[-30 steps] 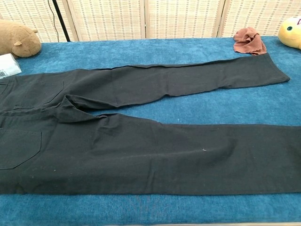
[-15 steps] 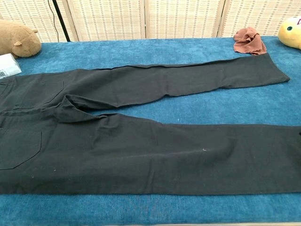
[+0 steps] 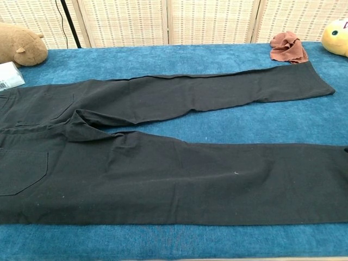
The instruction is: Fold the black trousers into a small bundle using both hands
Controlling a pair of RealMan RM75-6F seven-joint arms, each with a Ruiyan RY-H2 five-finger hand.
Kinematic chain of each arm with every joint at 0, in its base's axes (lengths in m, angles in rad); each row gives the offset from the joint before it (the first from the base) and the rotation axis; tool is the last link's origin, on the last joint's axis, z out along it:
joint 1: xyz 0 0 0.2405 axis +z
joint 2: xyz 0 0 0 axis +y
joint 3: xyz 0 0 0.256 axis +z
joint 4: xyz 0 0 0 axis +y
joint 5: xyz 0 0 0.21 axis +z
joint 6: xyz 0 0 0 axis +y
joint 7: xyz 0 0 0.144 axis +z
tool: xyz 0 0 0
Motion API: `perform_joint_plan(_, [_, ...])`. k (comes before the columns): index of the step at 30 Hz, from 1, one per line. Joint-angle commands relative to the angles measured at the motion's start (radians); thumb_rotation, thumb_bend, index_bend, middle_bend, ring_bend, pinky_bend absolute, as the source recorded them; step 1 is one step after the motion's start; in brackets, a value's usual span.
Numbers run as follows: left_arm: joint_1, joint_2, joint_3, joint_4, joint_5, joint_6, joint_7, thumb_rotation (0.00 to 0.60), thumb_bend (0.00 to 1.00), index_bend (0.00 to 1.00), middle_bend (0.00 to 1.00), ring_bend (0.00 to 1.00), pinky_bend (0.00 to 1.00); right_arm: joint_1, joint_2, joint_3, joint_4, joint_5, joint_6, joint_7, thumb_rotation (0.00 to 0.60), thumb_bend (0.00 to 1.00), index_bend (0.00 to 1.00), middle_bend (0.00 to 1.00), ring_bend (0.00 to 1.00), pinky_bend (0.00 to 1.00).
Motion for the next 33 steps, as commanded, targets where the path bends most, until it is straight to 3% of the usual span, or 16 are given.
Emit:
perform_joint_plan(1, [0.000,0.000,0.000,0.000,0.000,-0.001,0.001,0.600,0.00,0.00,0.00,0.00,0.00,0.001,-0.007,0.001,0.007,0.003,0.002,0.007,0.600,0.00,0.00,0.00,0.00,0.00])
perform_joint_plan(16, [0.001,0.004,0.000,0.001,-0.001,0.001,-0.010,0.600,0.00,0.00,0.00,0.00,0.00,0.005,-0.029,0.012,0.027,0.021,0.022,0.028,0.600,0.03,0.00,0.00,0.00,0.00])
perform_joint_plan(24, [0.001,0.003,0.000,0.002,-0.002,0.000,-0.011,0.600,0.00,0.00,0.00,0.00,0.00,0.007,-0.037,0.007,0.034,0.024,0.023,0.043,0.600,0.43,0.00,0.00,0.00,0.00])
perform_joint_plan(33, [0.001,0.003,0.000,0.001,-0.002,-0.002,-0.011,0.600,0.00,0.00,0.00,0.00,0.00,0.014,-0.045,0.000,0.049,0.021,0.019,0.062,0.600,0.49,0.01,0.00,0.00,0.00])
